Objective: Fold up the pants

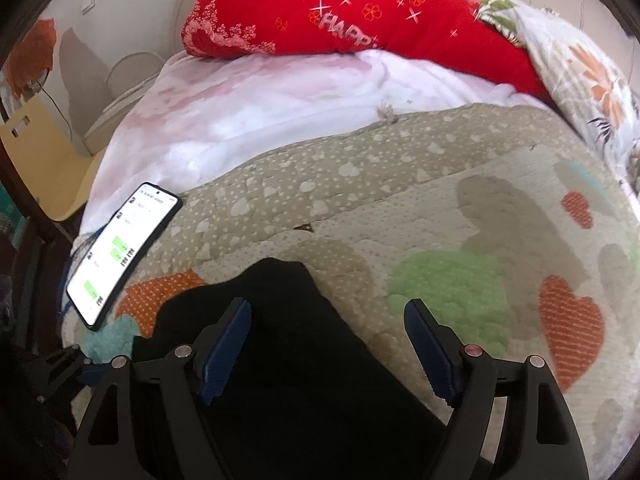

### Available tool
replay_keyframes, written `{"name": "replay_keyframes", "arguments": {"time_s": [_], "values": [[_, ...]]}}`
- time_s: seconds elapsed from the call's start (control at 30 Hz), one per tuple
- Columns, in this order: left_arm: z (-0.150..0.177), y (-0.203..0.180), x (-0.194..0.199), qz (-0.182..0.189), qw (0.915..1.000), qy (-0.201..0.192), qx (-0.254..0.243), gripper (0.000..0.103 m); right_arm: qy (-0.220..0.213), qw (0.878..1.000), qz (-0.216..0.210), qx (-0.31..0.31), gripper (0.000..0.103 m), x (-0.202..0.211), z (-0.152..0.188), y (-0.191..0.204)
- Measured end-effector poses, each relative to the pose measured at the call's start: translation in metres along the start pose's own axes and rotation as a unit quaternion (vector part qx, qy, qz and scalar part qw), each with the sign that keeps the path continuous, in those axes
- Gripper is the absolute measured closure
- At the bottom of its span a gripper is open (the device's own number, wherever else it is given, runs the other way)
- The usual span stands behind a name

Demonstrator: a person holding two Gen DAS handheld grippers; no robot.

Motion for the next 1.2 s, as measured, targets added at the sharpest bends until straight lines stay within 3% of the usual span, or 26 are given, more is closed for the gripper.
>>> {"name": "replay_keyframes", "arguments": {"time_s": [0.07, 0.13, 0.17, 0.23, 0.27, 0.4, 0.53, 0.63, 0.73, 0.87, 0.97, 1.07, 1.1, 1.13, 1.17, 1.2], "values": [[-0.002, 0.001, 0.001, 0.012, 0.9998, -0.006, 0.012, 0.000, 0.006, 1.000, -0.013, 0.004, 0.027, -0.005, 0.002, 0.006], [-0.004, 0.002, 0.002, 0.024, 0.9995, -0.013, 0.015, 0.000, 0.013, 0.999, -0.028, 0.010, 0.049, -0.012, 0.006, 0.015], [-0.005, 0.002, 0.003, 0.028, 0.9993, -0.019, 0.012, 0.004, 0.006, 1.000, -0.025, 0.012, 0.052, -0.013, 0.005, 0.016], [-0.008, 0.005, 0.008, 0.018, 0.9993, -0.033, 0.002, 0.046, -0.005, 1.000, -0.014, 0.001, 0.066, -0.010, 0.002, 0.013], [-0.009, 0.007, 0.009, 0.014, 0.9995, -0.029, -0.004, 0.073, -0.013, 1.000, -0.015, -0.013, 0.069, -0.005, -0.001, 0.011], [-0.016, 0.005, 0.021, 0.034, 0.9986, -0.040, 0.002, 0.081, -0.057, 0.997, -0.035, -0.044, 0.078, 0.030, -0.015, 0.006], [-0.026, -0.021, 0.051, 0.053, 0.9940, -0.085, -0.044, 0.082, -0.114, 0.992, -0.034, -0.045, 0.079, 0.078, -0.029, 0.005], [-0.027, -0.054, 0.076, 0.078, 0.9846, -0.118, -0.103, 0.082, -0.176, 0.982, -0.029, -0.063, 0.080, 0.132, -0.029, -0.004], [-0.009, -0.093, 0.091, 0.115, 0.9726, -0.122, -0.161, 0.082, -0.229, 0.968, -0.010, -0.103, 0.081, 0.190, -0.008, -0.024], [0.041, -0.151, 0.088, 0.174, 0.9510, -0.085, -0.241, 0.082, -0.254, 0.951, 0.045, -0.173, 0.081, 0.244, 0.052, -0.061], [0.084, -0.182, 0.064, 0.205, 0.9348, -0.040, -0.288, 0.078, -0.225, 0.935, 0.109, -0.250, 0.081, 0.255, 0.117, -0.099], [0.116, -0.188, 0.049, 0.204, 0.9254, 0.010, -0.319, 0.071, -0.193, 0.907, 0.168, -0.335, 0.075, 0.262, 0.176, -0.133], [0.119, -0.189, 0.055, 0.215, 0.9217, 0.014, -0.322, 0.060, -0.192, 0.898, 0.166, -0.360, 0.072, 0.266, 0.189, -0.137], [0.118, -0.189, 0.065, 0.237, 0.9168, 0.017, -0.321, 0.053, -0.199, 0.891, 0.151, -0.380, 0.060, 0.270, 0.197, -0.136], [0.116, -0.187, 0.074, 0.254, 0.9129, 0.018, -0.319, 0.038, -0.209, 0.885, 0.138, -0.393, 0.050, 0.276, 0.201, -0.134], [0.113, -0.186, 0.082, 0.266, 0.9096, 0.018, -0.319, 0.029, -0.221, 0.879, 0.127, -0.404, 0.031, 0.282, 0.204, -0.133]]}}
Point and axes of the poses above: each gripper's, at about its wrist camera, not at the fingertips, and x roughly against the way its jaws point, y to its left, z to its underside, the point moved 10 cm from there along -x, roughly the way its jaws point, and after that the axes turned 11 degrees about -y, right-handed, at the moved point
